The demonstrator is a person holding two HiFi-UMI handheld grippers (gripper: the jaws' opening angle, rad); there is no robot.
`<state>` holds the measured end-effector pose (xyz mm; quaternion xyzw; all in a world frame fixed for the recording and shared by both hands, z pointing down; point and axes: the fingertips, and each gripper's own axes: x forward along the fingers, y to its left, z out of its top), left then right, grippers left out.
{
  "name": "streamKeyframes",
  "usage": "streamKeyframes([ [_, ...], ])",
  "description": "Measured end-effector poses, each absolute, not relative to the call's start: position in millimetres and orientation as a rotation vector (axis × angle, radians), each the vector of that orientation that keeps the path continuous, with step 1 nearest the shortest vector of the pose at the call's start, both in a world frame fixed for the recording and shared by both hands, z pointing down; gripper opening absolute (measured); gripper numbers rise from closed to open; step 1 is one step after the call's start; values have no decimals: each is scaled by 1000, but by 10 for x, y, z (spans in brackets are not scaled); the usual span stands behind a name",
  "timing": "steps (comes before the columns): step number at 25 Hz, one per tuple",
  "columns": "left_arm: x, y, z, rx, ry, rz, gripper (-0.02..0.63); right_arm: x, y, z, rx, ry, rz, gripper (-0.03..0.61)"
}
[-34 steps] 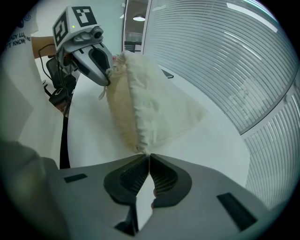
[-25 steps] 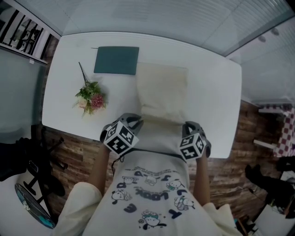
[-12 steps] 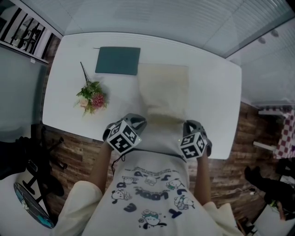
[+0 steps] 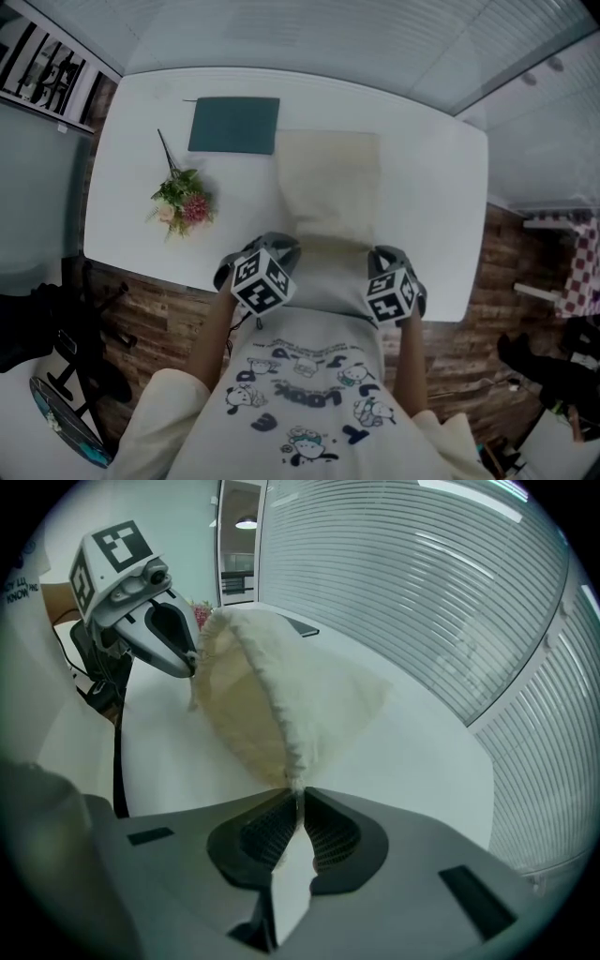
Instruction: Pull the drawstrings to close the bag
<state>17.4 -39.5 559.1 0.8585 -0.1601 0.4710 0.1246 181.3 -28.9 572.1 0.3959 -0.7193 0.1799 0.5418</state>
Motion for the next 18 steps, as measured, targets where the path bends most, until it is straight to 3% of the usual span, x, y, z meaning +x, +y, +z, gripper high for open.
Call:
streamKeyframes([
  [5,188,-401,5604,2507,-449,1390,66,1829,-326,5708,919,-1712,374,28],
  [10,218,-395,5614,2508,-444,1419,66,1808,-354,5775,842,-1716,354,94],
  [18,228,-396,5668,2478,-453,1443,64,1772,-289,5876,682,-1724,336,34],
])
